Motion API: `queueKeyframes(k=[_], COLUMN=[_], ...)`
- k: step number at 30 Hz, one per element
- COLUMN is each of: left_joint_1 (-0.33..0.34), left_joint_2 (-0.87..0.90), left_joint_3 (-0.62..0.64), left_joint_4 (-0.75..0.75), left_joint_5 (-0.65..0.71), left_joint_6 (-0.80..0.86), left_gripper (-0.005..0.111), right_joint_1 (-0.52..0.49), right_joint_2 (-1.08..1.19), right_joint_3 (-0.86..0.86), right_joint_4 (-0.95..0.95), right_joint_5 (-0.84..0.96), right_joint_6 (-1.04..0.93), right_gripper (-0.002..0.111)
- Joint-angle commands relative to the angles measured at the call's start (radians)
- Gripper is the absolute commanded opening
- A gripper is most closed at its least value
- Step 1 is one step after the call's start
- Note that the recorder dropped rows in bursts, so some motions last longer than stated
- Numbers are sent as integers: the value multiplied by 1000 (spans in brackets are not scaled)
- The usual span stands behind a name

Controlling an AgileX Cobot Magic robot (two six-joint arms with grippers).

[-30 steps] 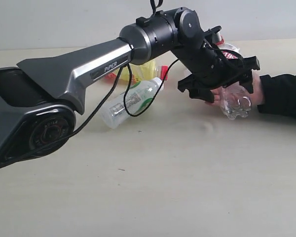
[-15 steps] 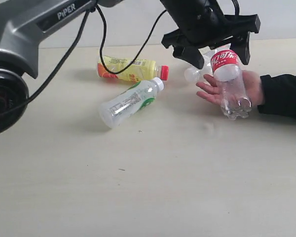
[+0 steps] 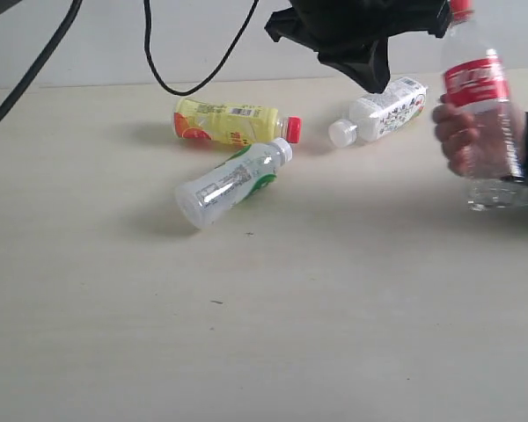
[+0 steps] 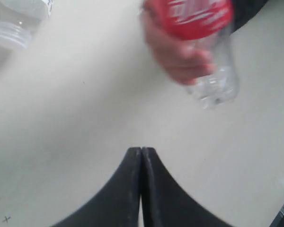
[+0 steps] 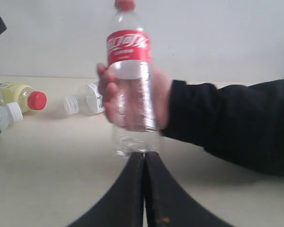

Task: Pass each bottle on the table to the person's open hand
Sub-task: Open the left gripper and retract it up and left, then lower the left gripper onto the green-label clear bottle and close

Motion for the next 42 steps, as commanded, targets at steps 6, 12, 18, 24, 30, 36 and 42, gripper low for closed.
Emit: queueKeyframes(k=[6, 12, 18, 24, 30, 36, 42], left_joint_1=[5, 5, 5, 14, 78, 151, 180], left_joint_2=[-133, -246, -350, -420, -432, -428, -420], left_joint_3=[200, 329, 454, 564, 657, 757, 798], left_joint_4=[54, 149, 208, 274, 274, 282, 308], left_joint_5=[-2, -2, -2, -2, -56, -226, -327], left_joint_6=[75, 76, 76, 76, 78, 113, 169], left_gripper=[0, 0, 0, 0, 0, 0, 0], right_joint_1=[-5, -5, -5, -5, -5, -5, -5], right_joint_2=[-6, -6, -6, -6, -6, -6, -6], right_joint_3=[6, 6, 6, 6, 6, 6, 6], right_joint_4=[2, 2, 2, 2, 2, 2, 2], right_joint_5=[-6, -6, -5, -5, -5, -5, -3], right_joint_6=[-3, -3, -3, -3, -3, -3, -3], right_gripper=[0, 0, 0, 0, 0, 0, 0])
